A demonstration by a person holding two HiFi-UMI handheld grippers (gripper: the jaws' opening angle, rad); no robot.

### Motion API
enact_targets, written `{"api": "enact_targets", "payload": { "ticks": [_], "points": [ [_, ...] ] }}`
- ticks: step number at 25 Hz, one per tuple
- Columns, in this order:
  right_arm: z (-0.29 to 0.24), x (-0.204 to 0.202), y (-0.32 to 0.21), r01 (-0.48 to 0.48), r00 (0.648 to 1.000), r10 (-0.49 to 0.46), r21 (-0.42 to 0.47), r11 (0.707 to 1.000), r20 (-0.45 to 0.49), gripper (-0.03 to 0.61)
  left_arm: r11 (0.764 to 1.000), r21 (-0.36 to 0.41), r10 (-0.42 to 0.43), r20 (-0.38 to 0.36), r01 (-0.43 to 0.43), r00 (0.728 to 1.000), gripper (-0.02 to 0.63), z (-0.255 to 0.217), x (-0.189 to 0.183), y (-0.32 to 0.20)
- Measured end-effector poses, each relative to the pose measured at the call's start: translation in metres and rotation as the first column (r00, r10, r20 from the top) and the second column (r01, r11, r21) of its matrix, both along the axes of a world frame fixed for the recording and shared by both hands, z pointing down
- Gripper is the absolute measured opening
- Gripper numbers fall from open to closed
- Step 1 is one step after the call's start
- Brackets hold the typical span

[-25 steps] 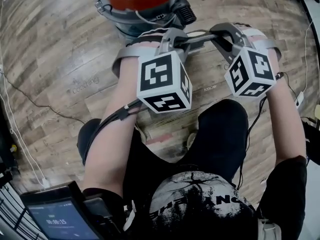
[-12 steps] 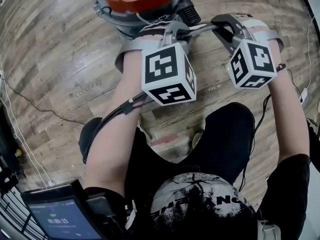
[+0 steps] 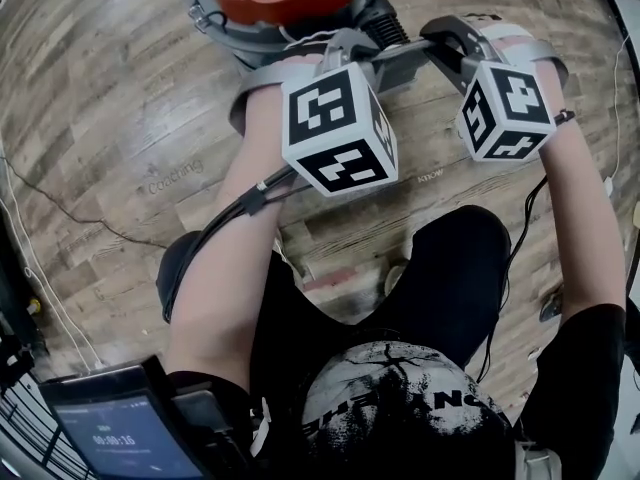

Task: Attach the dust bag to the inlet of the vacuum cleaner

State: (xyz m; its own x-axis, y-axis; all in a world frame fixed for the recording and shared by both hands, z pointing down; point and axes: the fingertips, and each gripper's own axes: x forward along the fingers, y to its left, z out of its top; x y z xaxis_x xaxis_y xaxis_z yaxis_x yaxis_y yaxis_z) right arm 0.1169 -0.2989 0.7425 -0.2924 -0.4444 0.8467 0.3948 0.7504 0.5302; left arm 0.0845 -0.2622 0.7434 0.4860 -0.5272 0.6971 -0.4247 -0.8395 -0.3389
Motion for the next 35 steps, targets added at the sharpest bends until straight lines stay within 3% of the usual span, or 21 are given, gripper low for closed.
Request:
{"api": "enact_targets", "payload": {
  "ticks": [10,18,27,35],
  "points": [
    [0.002,-0.008,-0.018,0.107,0.992,-0.108,-0.021,0.994,-0.067,0.061,0.999,-0.012,-0.038,-0.043,0.037,0.998,0.052,-0.005,0.0,-0.009],
    [0.005,-0.007,-0.017,0.041,0.998,-0.043,-0.055,0.998,-0.036,0.064,0.996,-0.068,-0.071,-0.096,0.065,0.993,0.031,-0.012,-0.012,-0.019],
    [0.01,-0.004,-0.022,0.053,0.991,-0.069,-0.136,0.989,-0.115,0.054,0.992,-0.123,-0.039,-0.07,0.03,0.997,0.028,-0.01,-0.008,-0.025],
    [0.002,-0.005,-0.021,0.048,0.993,-0.056,-0.085,0.995,-0.103,0.057,0.991,-0.124,-0.051,-0.085,0.041,0.995,0.026,-0.018,-0.012,-0.029]
  ]
}}
